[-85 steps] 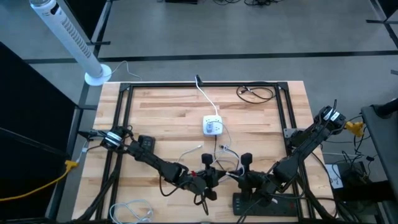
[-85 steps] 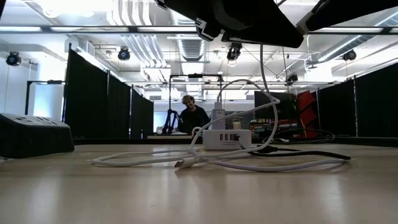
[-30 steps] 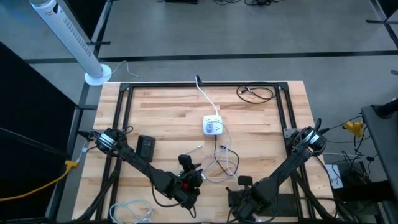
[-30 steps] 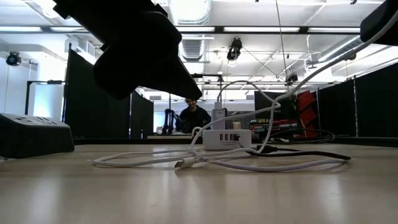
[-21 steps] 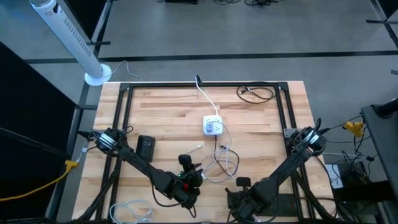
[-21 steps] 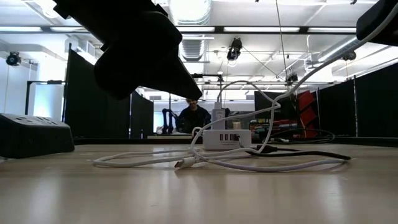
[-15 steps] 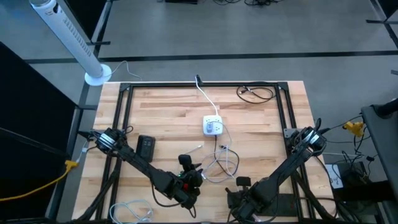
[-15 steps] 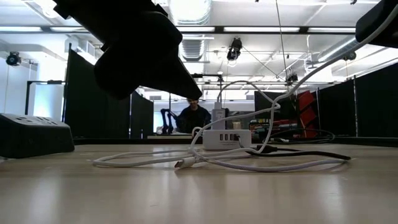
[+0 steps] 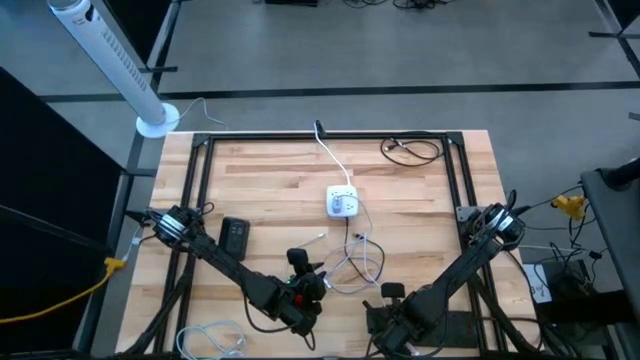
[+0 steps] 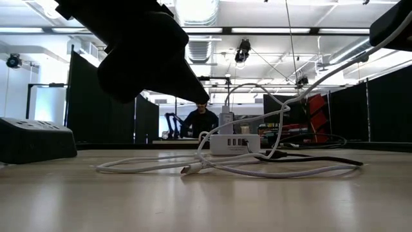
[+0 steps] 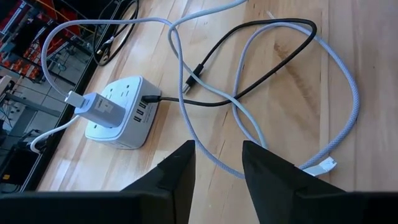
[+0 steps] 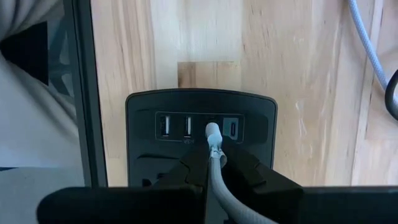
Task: Insert USB
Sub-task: Insert the white charger cable into the bottom black outlet extension
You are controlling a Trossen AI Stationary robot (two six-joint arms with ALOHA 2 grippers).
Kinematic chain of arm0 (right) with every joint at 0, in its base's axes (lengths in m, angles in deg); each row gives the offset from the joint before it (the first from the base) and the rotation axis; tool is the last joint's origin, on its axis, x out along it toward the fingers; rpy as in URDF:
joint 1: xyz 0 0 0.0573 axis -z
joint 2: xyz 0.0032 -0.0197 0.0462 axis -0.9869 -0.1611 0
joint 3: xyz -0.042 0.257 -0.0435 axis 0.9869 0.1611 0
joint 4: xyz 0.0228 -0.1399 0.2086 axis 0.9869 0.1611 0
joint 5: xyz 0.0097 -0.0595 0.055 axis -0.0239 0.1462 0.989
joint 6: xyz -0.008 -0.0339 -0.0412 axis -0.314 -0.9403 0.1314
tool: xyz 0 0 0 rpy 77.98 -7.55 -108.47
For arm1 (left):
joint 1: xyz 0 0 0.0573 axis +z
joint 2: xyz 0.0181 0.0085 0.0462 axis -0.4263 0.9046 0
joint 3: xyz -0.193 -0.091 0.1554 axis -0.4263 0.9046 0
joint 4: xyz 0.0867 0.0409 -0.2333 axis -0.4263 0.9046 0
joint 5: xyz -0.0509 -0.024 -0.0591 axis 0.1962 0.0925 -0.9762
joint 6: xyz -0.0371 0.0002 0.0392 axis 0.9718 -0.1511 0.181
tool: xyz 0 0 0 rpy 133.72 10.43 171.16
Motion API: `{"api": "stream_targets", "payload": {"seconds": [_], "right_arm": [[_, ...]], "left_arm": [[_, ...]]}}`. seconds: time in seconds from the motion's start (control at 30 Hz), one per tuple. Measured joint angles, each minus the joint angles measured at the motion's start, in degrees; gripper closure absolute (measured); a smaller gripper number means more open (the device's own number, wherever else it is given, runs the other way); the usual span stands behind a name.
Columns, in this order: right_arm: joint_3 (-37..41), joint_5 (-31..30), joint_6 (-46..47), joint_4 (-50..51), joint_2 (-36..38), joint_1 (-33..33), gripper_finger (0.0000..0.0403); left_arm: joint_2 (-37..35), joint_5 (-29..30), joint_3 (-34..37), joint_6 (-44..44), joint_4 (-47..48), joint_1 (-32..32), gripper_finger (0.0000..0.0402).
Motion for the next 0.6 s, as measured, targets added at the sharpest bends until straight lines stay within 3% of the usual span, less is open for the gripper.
{"api": "stream_targets", "payload": {"seconds": [0.33, 0.6], "right_arm": [[0.2, 0.5, -1.5, -1.0, -2.3, 0.5, 0.0391], [0.6, -0.3, -1.0, -1.6, -3.0, -0.3, 0.0391]], "left_arm": [[0.0, -0.1, 0.0, 0.0, 0.0, 0.0, 0.0297], [0.0, -0.2, 0.0, 0.0, 0.0, 0.0, 0.0286]]}}
